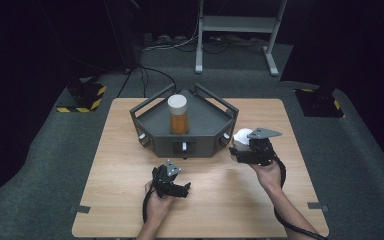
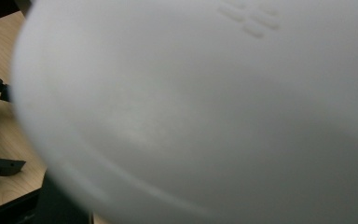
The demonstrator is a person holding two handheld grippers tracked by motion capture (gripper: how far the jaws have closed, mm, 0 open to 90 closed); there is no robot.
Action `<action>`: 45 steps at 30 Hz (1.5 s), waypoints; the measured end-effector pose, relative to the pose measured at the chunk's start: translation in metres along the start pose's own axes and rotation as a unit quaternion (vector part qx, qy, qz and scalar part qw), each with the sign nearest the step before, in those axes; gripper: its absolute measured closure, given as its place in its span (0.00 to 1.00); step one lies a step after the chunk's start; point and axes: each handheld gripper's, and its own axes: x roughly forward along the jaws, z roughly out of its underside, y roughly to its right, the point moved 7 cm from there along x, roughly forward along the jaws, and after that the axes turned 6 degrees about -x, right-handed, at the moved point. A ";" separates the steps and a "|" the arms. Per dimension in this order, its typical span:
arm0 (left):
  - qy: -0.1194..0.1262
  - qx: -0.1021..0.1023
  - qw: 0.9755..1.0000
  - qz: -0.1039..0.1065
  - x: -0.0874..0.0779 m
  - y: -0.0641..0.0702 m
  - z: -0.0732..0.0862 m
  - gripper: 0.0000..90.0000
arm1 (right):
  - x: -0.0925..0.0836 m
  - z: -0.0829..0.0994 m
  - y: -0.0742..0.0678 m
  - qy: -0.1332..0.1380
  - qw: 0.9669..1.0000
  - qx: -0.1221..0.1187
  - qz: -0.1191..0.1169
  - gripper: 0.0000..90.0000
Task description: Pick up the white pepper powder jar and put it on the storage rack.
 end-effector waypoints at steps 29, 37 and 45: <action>0.000 0.000 1.000 0.000 0.000 0.000 0.000 0.03 | 0.001 -0.076 0.014 0.010 0.999 -0.009 -0.052 0.34; 0.001 0.000 1.000 0.000 0.000 0.000 0.000 0.03 | 0.007 -0.096 0.015 0.010 0.998 -0.018 -0.061 0.34; 0.001 -0.001 1.000 0.000 0.000 0.000 0.000 0.03 | 0.018 -0.115 0.013 0.008 0.997 -0.025 -0.070 0.34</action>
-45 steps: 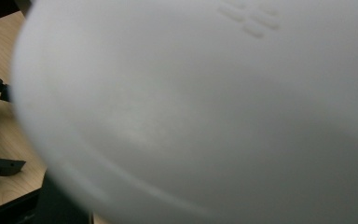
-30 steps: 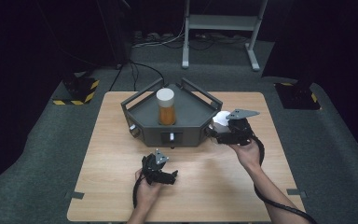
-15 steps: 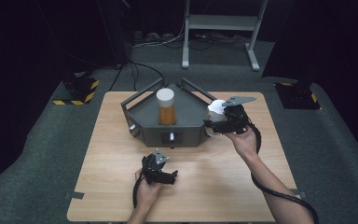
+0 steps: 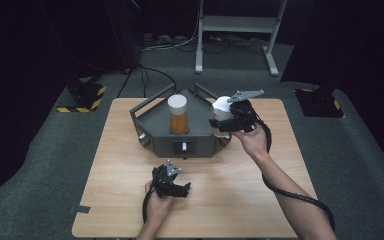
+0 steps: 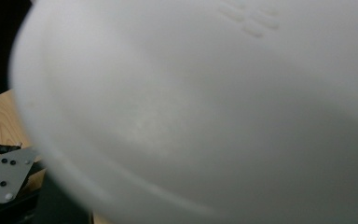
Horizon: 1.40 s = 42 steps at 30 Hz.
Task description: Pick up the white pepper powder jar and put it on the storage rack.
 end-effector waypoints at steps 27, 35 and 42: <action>-0.001 0.001 1.000 0.000 0.000 0.000 0.000 0.03 | 0.053 -0.014 0.007 -0.023 0.999 0.021 0.014 0.34; -0.001 0.001 1.000 -0.001 0.000 0.000 0.000 0.03 | 0.062 -0.013 0.005 -0.025 0.999 0.023 0.020 0.34; -0.001 0.001 1.000 -0.001 0.000 0.000 0.000 0.03 | 0.068 -0.012 0.003 -0.026 0.999 0.019 0.022 0.34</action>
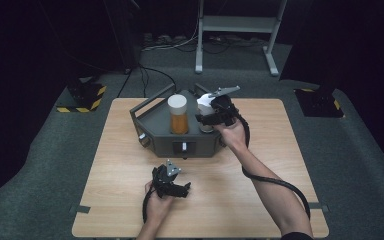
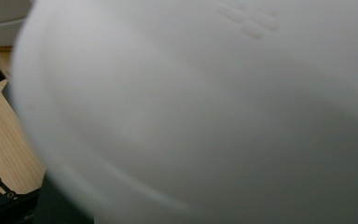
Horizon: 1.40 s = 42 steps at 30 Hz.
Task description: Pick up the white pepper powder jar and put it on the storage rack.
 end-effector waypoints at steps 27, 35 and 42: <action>0.000 0.000 1.000 0.000 0.000 0.000 0.000 0.03 | 0.000 0.001 -0.005 -0.005 1.000 -0.013 0.005 0.34; 0.000 0.000 1.000 0.000 0.000 0.000 0.000 0.03 | -0.002 0.003 0.000 -0.002 1.000 -0.007 -0.003 0.16; -0.001 -0.001 1.000 0.000 0.000 0.000 0.000 0.03 | -0.009 0.012 0.002 0.010 1.000 -0.004 0.001 0.10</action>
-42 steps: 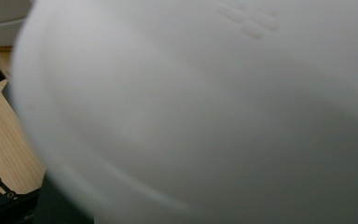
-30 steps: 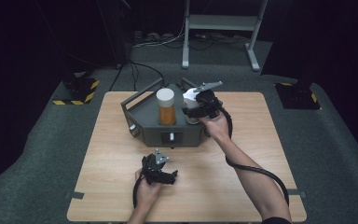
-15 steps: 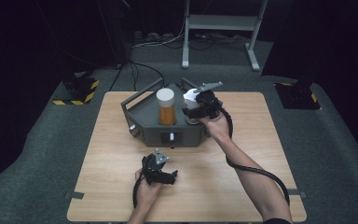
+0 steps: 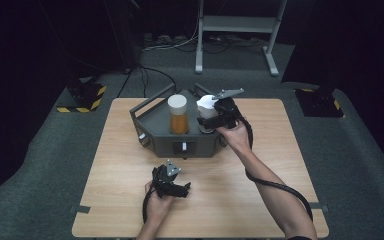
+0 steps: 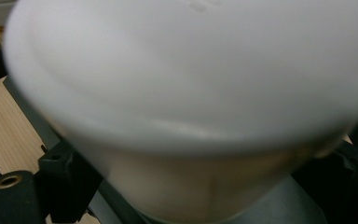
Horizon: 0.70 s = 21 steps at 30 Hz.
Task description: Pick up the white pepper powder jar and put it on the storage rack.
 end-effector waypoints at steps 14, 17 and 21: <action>0.002 0.001 1.000 0.000 0.000 0.000 0.000 0.03 | -0.016 0.020 -0.001 0.016 1.000 0.002 0.012 0.08; 0.002 0.001 1.000 -0.001 0.000 0.000 0.000 0.03 | -0.020 0.024 -0.001 0.022 1.000 0.002 0.014 0.07; 0.001 0.002 1.000 -0.001 0.000 0.000 0.000 0.03 | -0.025 0.031 -0.001 0.031 0.999 0.008 0.016 0.06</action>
